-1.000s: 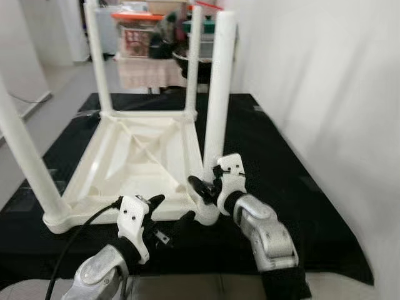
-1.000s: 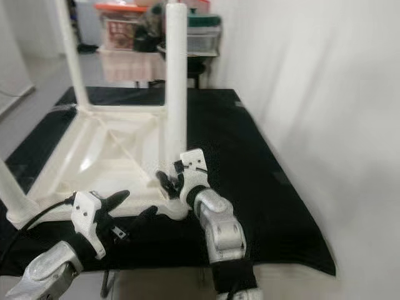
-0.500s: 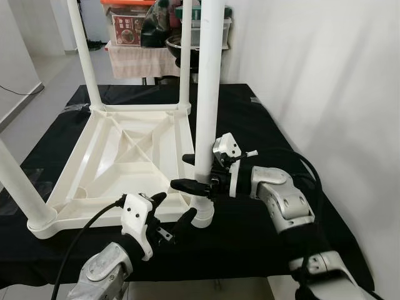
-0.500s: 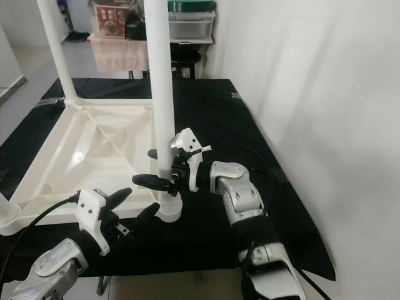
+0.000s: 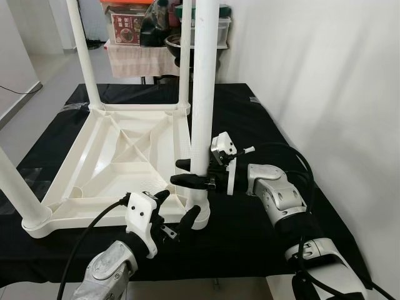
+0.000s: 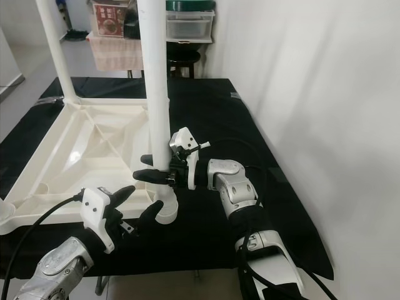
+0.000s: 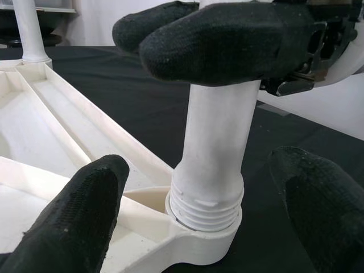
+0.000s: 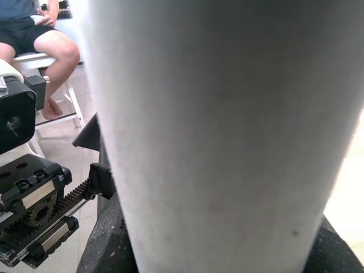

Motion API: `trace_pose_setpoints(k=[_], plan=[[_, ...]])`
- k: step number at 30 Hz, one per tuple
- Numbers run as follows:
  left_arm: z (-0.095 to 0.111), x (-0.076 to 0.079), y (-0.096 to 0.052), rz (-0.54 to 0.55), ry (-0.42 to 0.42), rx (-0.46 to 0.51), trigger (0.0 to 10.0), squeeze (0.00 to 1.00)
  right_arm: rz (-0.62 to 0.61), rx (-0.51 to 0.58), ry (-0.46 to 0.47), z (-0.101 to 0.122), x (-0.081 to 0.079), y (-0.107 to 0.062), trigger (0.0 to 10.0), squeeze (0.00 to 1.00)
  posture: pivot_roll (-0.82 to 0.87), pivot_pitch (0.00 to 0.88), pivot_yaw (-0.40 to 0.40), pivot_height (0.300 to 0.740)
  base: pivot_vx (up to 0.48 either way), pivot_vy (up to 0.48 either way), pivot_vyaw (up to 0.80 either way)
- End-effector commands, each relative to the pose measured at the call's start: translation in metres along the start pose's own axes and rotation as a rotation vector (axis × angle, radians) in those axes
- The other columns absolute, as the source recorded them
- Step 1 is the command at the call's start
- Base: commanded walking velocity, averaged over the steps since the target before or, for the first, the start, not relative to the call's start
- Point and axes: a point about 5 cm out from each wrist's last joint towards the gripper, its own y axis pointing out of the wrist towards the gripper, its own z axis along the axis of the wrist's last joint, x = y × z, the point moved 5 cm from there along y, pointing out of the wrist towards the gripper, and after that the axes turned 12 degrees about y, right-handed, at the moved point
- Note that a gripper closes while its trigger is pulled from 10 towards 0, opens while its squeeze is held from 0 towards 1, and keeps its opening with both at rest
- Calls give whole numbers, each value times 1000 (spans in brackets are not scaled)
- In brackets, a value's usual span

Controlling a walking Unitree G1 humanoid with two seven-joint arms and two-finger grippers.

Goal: Building children table

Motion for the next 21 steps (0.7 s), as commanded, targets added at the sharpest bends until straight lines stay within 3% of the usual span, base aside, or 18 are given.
trace_pose_setpoints(k=[1, 3, 4, 5, 6, 7, 8, 10, 15, 16, 20, 21], plan=[[-4, 2, 2, -4, -5, -10, 10000, 0, -80, 19, 26, -2, 11, -10, 0, 0, -3, 0, -83, 740, 0, 0, 0], [-4, 2, 2, -4, -5, -10, 10000, 0, -80, 19, 26, -2, 11, -10, 0, 0, -3, 0, -83, 740, 0, 0, 0], [-4, 2, 1, -5, 0, -13, 10000, 0, -242, 28, 54, -9, 23, -14, 0, 0, -5, 0, -82, 740, 0, 0, 0], [-3, 0, 0, -4, 5, -16, 10000, 0, -526, 27, 140, -34, 25, -18, 0, 0, -14, 12, -66, 740, 0, 0, 0], [-3, -1, -1, -5, 12, -20, 10000, 0, -722, 21, 182, -53, 15, -23, 0, 0, -19, 12, -51, 740, 0, 0, 0], [-3, -1, -1, -5, 12, -20, 10000, 0, -722, 21, 182, -53, 15, -23, 0, 0, -19, 12, -51, 740, 0, 0, 0], [-3, -2, -1, -6, 16, -23, 10000, 0, -853, 23, 210, -62, 6, -30, 0, 0, -22, 12, -47, 740, 0, 0, 0], [-4, -3, -2, -6, 20, -26, 10000, 0, -860, 17, 201, -66, 0, -25, 0, 0, -32, 10, -39, 740, 0, 0, 0], [-6, -4, 1, -14, 23, -33, 10000, 0, -840, 31, 146, -57, 15, -14, 0, 0, -20, 0, -34, 740, 0, 0, 0], [-7, -6, 1, -2, 27, -37, 10000, 0, -776, 40, 158, -51, 19, -3, 10000, 0, -17, 0, -31, 740, 0, 0, 0], [-7, -7, 1, 6, 28, -37, 10000, 0, -727, 50, 173, -48, 18, 3, 10000, 0, -17, 0, -31, 740, 0, 0, 0], [-7, -7, -1, 13, 35, -45, 10000, 0, -603, 102, 167, -30, 14, 10, 10000, 1000, -12, 0, -27, 740, 0, 0, 0]])
